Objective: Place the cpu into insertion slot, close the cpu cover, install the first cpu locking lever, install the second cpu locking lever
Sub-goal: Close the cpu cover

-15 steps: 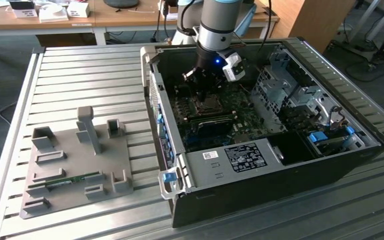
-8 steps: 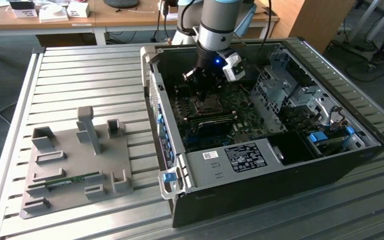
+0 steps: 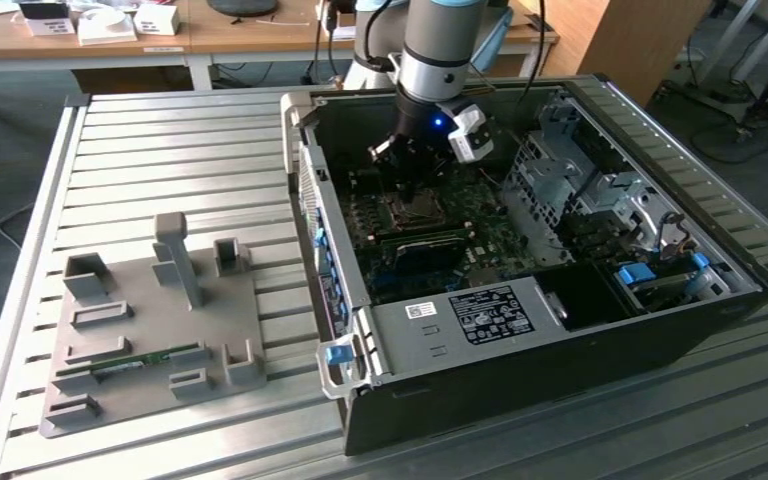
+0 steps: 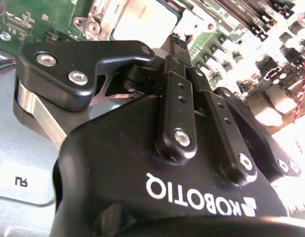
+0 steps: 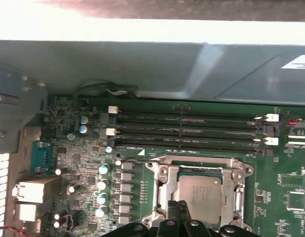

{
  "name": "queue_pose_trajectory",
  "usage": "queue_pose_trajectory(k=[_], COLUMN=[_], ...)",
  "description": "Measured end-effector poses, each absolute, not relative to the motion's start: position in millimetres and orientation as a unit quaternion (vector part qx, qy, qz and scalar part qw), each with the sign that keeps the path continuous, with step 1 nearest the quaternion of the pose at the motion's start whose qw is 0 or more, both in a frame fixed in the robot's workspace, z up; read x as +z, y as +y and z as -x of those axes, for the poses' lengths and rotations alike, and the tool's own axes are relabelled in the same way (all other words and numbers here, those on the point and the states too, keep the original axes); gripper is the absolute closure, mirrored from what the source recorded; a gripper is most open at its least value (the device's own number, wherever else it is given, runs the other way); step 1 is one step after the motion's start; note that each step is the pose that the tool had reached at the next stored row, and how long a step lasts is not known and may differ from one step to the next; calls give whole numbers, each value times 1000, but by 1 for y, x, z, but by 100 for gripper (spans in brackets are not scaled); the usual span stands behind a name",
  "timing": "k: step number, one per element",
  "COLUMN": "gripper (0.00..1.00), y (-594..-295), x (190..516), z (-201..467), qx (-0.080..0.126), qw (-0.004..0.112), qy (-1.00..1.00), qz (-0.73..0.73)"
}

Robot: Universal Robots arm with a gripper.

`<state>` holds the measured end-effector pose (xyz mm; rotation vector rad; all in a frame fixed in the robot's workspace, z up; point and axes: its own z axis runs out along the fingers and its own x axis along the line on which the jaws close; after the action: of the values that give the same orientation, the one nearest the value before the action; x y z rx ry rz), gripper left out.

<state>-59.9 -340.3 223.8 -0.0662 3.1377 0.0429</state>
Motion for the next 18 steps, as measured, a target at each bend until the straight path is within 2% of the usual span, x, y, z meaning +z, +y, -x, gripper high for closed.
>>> queue_pose_trajectory(k=[18], gripper=[89], y=[-340], x=[224], z=[37], qx=[14], qw=[1], qy=[1000], qz=[21])
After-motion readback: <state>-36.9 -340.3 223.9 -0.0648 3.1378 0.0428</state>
